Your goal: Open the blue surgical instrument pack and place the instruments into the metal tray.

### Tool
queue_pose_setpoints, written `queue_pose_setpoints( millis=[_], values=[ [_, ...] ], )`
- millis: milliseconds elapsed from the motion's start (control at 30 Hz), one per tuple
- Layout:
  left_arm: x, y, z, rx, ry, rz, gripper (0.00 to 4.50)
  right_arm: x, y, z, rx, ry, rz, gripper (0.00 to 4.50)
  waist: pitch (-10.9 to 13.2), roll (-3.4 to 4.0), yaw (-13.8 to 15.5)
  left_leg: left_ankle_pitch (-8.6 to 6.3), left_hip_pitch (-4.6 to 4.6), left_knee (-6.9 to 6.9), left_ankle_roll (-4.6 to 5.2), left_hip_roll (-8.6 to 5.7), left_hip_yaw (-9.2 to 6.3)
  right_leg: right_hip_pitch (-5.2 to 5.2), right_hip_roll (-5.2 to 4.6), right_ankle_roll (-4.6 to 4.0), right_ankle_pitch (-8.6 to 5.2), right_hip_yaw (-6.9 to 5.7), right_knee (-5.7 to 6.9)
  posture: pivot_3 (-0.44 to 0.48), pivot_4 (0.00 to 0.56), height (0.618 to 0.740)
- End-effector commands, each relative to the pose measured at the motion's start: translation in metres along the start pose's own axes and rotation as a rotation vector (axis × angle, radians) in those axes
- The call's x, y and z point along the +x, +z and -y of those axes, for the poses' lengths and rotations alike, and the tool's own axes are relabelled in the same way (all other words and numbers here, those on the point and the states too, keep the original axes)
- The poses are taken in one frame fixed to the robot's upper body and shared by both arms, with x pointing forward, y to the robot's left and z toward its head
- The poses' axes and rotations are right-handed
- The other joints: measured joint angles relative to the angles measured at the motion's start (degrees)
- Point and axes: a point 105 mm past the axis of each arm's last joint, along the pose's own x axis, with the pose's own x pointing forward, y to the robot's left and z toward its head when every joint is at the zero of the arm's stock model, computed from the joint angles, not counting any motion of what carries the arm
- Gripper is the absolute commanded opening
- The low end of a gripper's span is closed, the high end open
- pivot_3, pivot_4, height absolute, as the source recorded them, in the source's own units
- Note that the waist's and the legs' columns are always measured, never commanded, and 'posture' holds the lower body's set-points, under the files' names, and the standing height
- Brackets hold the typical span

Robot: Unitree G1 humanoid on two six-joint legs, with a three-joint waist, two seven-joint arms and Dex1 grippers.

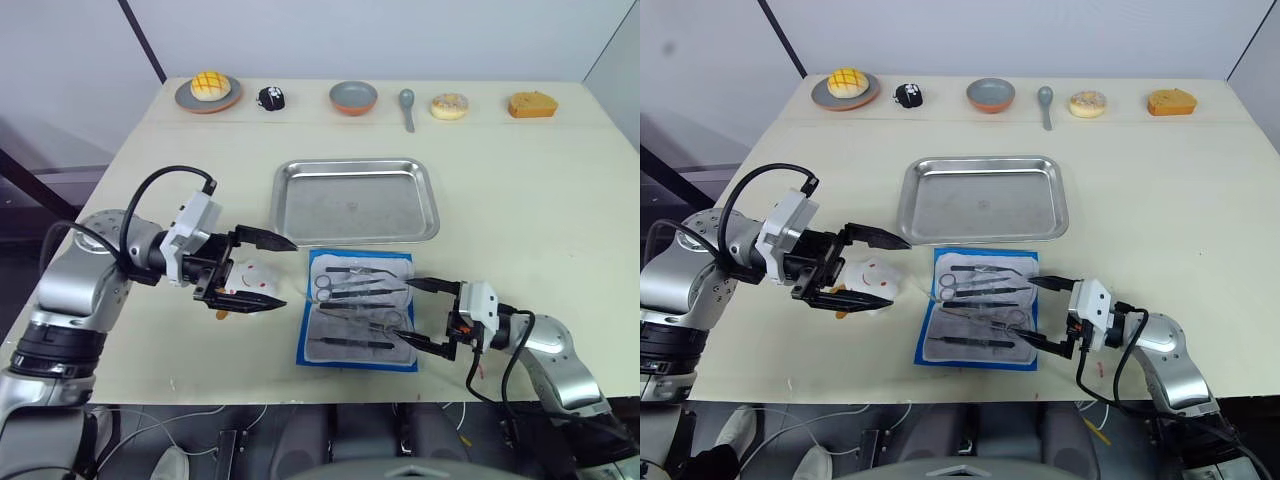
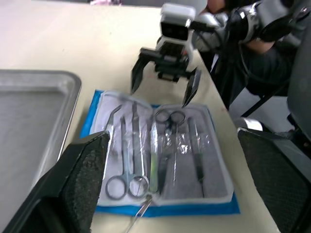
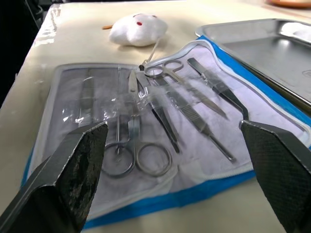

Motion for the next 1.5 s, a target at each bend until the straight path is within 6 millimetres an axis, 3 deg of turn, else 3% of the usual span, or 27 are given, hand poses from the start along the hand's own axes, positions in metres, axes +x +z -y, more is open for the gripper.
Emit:
queue_pose_setpoints(
  millis=[33, 400, 900, 1333, 1433, 1500],
  values=[
    [0.004, 0.007, 0.012, 0.043, -0.086, 0.036, 4.45, 0.002, -0.002, -0.001, -0.023, 0.005, -0.011, 4.5, 0.0, 0.01, 0.03, 0.0, 0.0, 0.0, 0.0, 0.0, 0.0, 0.0, 0.0, 0.0, 0.0, 0.0, 0.0, 0.0, 0.15, 0.732],
    [0.004, -0.001, 0.013, 0.027, -0.074, 0.043, 4.45, 0.004, -0.031, -0.003, 0.068, 0.003, -0.16, 4.5, -0.03, -0.04, -0.07, 0.0, 0.04, 0.0, 0.0, 0.01, -0.01, 0.01, 0.03, 0.0, 0.0, 0.0, 0.01, 0.0, 0.15, 0.732],
    [0.008, -0.013, 0.006, 0.026, -0.06, 0.045, 4.45, 0.004, -0.045, -0.01, 0.181, -0.004, -0.237, 4.5, -0.12, -0.19, -0.05, -0.01, 0.08, 0.0, 0.02, 0.02, -0.01, 0.03, 0.05, 0.0, 0.0, 0.0, 0.02, 0.0, 0.15, 0.732],
    [0.025, -0.032, -0.04, 0.03, 0.025, -0.018, 4.45, 0.006, -0.05, -0.01, 0.154, 0.021, -0.254, 4.5, -0.28, -0.45, -0.21, 0.0, 0.11, 0.0, 0.01, 0.02, -0.01, 0.05, 0.11, 0.0, 0.0, 0.0, 0.04, 0.0, 0.15, 0.732],
    [0.032, -0.038, -0.047, 0.043, 0.014, -0.044, 3.69, 0.006, -0.05, -0.011, 0.151, 0.021, -0.254, 4.5, -0.29, -0.48, -0.24, 0.0, 0.12, 0.0, 0.0, 0.03, -0.04, 0.04, 0.14, -0.01, 0.0, 0.03, 0.04, 0.0, 0.15, 0.732],
    [0.035, -0.044, -0.05, 0.069, 0.014, -0.079, 2.82, 0.006, -0.05, -0.01, 0.149, 0.019, -0.253, 4.5, -0.31, -0.5, -0.21, 0.0, 0.12, 0.0, 0.0, 0.03, -0.05, 0.04, 0.15, 0.0, 0.0, 0.03, 0.05, 0.0, 0.15, 0.732]
  ],
)
